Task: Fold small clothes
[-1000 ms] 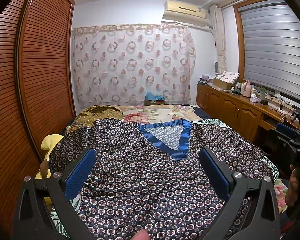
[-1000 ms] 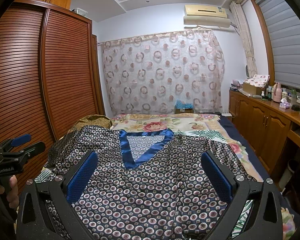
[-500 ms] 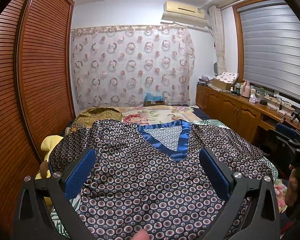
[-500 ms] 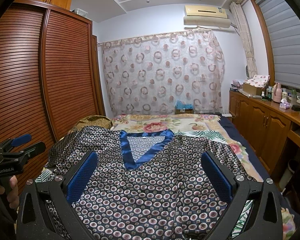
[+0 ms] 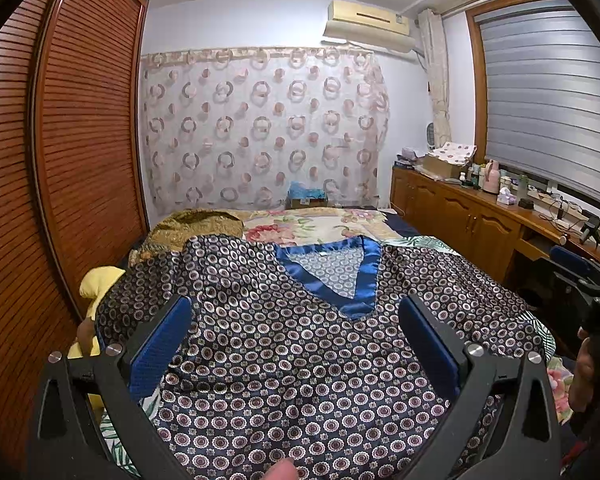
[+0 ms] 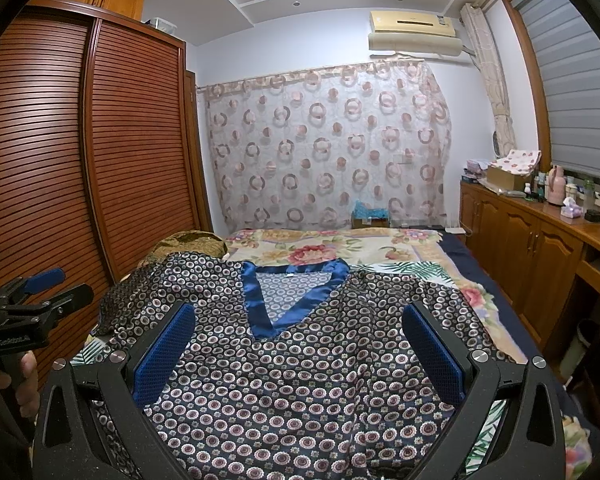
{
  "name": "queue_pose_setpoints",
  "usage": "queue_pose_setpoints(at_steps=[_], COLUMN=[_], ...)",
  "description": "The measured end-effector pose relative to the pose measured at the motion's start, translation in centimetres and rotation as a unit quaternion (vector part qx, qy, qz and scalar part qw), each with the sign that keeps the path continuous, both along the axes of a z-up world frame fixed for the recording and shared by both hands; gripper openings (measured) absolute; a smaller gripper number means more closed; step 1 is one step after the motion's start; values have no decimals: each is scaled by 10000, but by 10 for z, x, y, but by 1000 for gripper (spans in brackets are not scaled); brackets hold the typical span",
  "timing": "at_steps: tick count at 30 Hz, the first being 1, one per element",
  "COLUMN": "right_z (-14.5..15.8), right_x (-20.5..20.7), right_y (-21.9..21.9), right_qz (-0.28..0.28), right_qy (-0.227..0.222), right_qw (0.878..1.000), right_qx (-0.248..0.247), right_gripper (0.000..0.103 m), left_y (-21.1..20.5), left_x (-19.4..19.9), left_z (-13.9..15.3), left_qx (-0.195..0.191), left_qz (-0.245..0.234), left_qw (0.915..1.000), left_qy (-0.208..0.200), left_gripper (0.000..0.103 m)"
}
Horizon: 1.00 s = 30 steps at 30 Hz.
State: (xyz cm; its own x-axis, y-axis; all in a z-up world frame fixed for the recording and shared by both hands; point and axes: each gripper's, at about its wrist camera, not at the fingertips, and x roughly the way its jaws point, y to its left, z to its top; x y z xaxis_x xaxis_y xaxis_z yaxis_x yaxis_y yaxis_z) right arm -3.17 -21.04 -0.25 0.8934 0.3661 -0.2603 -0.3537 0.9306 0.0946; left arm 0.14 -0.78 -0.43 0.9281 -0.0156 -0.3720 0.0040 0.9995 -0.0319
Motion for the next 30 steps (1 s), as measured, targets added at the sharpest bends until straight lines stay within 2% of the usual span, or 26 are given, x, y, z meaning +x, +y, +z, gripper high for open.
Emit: queue_pose_setpoints(at_steps=[4,10,16,20,25,30], right_z=[-4,-14,-24,-31,-38,-45], right_x=[7,20,37,46,61,77], right_y=[6,13,24,34,47,65], right_qz=[100,201,282,353,509,737], right_qy=[62,174,297,363,477,586], right_qw=[9999,9996,9988,9980,9961,9932], right_qx=[-36,-135,-284,-382,-540,-688], right_gripper=[103,103,103,103,103,103], left_y=[7,30,57,84,117,152], left_x=[5,20,30,30,32,34], left_z=[-10,-41,-72,-86,-91,-91], left_qx=[-18,-156,-95,-254,-110,-277], left_qz=[7,29,290,403,642,710], left_qw=[9998,9968,9916,9901,9874,9863], left_qy=[192,779,1255,1317,1440,1464], left_gripper=[103,103,103,103,103,103])
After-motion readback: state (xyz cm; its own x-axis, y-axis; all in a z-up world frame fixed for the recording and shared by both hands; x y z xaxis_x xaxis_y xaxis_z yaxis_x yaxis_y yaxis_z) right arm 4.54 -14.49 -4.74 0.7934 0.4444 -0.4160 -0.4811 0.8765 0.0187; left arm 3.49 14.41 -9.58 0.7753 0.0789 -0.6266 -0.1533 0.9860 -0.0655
